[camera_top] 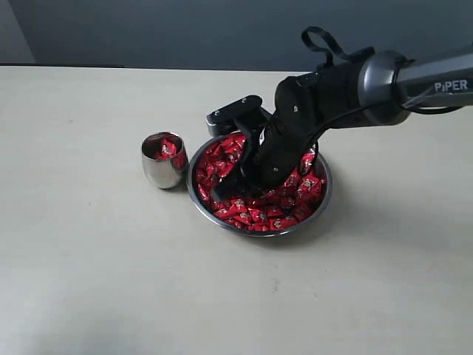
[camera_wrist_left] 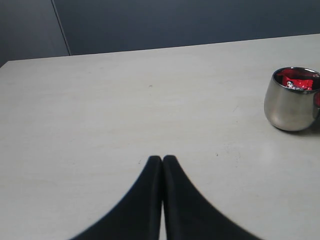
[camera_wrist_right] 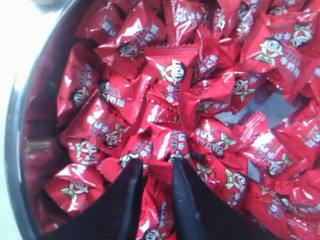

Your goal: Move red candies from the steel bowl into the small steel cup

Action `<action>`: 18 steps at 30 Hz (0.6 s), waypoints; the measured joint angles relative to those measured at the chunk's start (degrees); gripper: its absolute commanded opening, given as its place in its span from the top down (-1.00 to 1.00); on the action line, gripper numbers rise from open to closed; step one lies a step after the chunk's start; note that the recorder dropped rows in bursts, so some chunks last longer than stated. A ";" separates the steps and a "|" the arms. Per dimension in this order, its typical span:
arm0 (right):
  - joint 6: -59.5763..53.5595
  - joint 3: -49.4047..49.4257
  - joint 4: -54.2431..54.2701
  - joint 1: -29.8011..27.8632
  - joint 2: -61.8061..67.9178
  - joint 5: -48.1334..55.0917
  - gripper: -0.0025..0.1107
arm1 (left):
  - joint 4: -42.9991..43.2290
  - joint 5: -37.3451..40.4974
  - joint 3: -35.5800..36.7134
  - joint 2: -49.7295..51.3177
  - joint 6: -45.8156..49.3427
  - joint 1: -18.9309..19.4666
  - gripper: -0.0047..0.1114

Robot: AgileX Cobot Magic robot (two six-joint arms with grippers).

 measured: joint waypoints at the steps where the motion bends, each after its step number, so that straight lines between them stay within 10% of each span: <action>1: -0.10 0.00 0.00 0.00 0.10 -0.04 0.57 | 0.00 0.00 0.00 0.00 0.00 0.00 0.91; 18: -0.19 0.00 0.10 0.00 1.61 -1.65 0.57 | 0.00 0.00 0.00 0.00 0.00 0.00 0.91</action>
